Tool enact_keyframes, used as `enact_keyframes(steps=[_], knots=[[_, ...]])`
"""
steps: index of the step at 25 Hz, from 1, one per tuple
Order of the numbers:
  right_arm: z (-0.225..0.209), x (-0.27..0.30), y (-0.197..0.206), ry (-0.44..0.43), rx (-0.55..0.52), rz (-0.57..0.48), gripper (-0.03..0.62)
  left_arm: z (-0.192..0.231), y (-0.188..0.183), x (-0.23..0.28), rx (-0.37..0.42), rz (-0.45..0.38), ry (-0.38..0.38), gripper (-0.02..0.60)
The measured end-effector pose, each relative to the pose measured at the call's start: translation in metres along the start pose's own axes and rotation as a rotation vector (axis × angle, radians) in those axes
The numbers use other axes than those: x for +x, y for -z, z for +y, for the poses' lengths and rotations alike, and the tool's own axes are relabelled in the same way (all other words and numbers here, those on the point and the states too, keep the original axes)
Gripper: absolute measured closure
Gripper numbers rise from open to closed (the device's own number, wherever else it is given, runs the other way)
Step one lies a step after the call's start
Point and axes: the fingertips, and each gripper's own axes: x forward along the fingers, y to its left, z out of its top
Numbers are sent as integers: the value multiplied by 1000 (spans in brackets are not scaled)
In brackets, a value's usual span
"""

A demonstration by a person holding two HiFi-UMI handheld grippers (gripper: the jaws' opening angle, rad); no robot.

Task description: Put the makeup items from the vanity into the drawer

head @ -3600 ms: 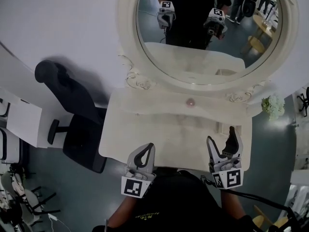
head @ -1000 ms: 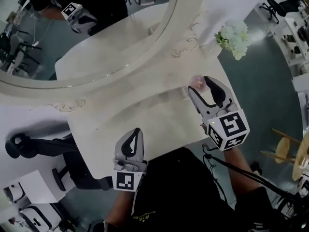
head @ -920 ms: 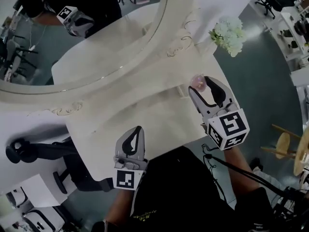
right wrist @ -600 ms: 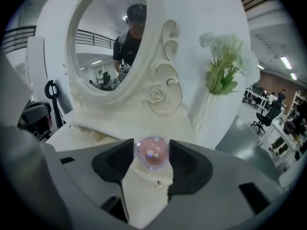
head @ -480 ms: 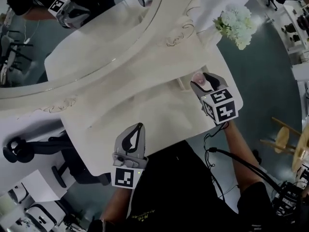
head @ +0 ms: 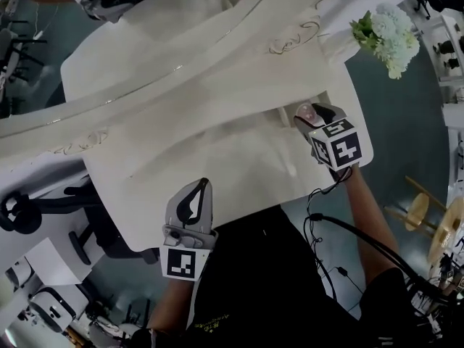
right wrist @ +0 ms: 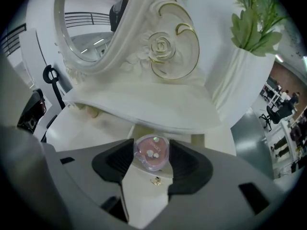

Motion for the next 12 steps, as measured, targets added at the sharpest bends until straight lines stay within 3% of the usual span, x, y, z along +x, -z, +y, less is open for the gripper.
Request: enact_keyframes(steps=[12], knots=[[-9,34,5,-13,-18,176,364,14,14,-1,-44,30,-30,560]])
